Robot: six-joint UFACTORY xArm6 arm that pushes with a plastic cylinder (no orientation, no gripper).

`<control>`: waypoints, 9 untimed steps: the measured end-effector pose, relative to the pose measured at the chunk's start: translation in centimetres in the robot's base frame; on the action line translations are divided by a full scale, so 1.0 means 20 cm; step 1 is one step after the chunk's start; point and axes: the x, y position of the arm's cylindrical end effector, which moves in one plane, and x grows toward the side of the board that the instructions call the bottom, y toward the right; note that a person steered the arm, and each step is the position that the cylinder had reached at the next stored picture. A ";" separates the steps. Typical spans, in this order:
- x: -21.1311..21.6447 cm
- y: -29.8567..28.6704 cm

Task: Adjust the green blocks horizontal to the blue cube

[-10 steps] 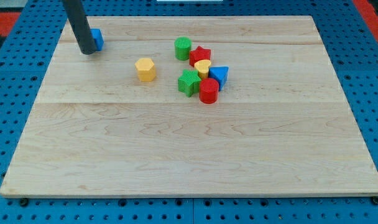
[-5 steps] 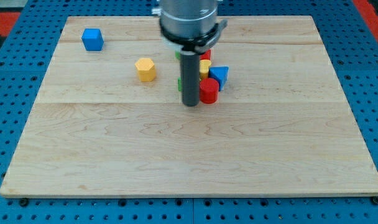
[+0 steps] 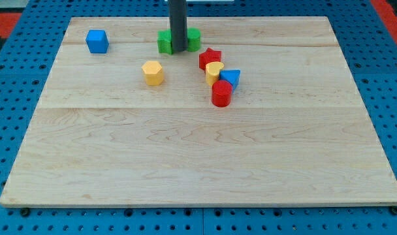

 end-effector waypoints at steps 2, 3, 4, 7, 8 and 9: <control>-0.18 -0.02; -0.04 0.25; 0.18 0.32; 0.10 0.35; 0.08 0.36; 0.14 0.27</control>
